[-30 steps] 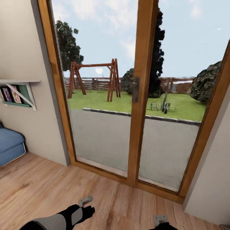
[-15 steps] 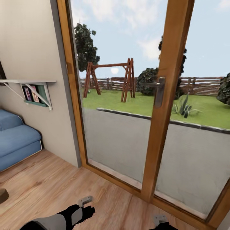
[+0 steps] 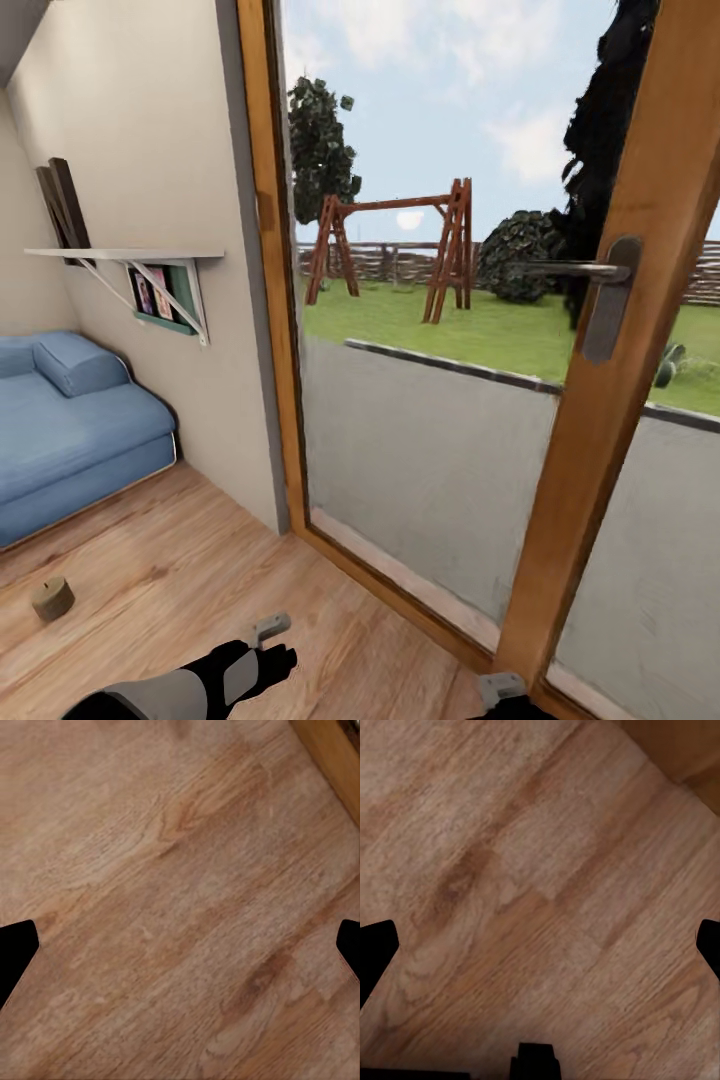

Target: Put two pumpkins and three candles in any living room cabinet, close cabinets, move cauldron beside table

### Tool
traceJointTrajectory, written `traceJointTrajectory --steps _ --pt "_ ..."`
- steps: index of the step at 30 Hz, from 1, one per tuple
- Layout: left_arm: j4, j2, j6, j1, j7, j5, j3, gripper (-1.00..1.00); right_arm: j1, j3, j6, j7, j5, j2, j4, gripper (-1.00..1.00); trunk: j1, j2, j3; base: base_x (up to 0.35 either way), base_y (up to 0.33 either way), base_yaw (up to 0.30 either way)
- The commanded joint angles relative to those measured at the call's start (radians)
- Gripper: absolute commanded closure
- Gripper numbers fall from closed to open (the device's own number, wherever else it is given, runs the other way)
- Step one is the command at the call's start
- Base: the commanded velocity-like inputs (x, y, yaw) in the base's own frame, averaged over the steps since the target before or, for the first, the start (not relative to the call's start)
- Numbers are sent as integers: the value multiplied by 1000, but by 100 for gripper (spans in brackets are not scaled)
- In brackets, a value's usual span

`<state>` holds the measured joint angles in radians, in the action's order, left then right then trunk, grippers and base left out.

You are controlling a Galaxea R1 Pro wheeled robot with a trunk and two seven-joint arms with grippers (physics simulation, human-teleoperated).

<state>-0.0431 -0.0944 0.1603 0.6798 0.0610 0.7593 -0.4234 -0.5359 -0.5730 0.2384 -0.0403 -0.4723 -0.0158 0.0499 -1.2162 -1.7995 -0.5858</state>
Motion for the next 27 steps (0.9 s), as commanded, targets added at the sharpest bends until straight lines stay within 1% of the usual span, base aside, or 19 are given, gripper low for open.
traceJointTrajectory --steps 1,7,9,20,27 --pt "-1 -1 2 1 2 9 -8 -100 0 -8 6 -4 -9 0 2 -100 -1 0 -1 335 0 283" --pt "-2 -1 1 1 2 9 -8 -100 -1 -8 6 -4 -9 0 2 -100 -1 0 -1 332 0 283" --pt "-1 -1 -1 1 2 9 -8 -100 0 -8 6 -4 -9 0 2 -100 -1 0 -1 201 0 283" --pt "-1 -5 -17 1 2 9 -9 -100 0 -8 6 -4 -9 0 2 -100 -1 0 -1 41 -9 283" --pt "-2 -5 -18 1 2 9 -9 -100 -1 -8 6 -4 -9 0 2 -100 -1 0 -1 95 -198 283"
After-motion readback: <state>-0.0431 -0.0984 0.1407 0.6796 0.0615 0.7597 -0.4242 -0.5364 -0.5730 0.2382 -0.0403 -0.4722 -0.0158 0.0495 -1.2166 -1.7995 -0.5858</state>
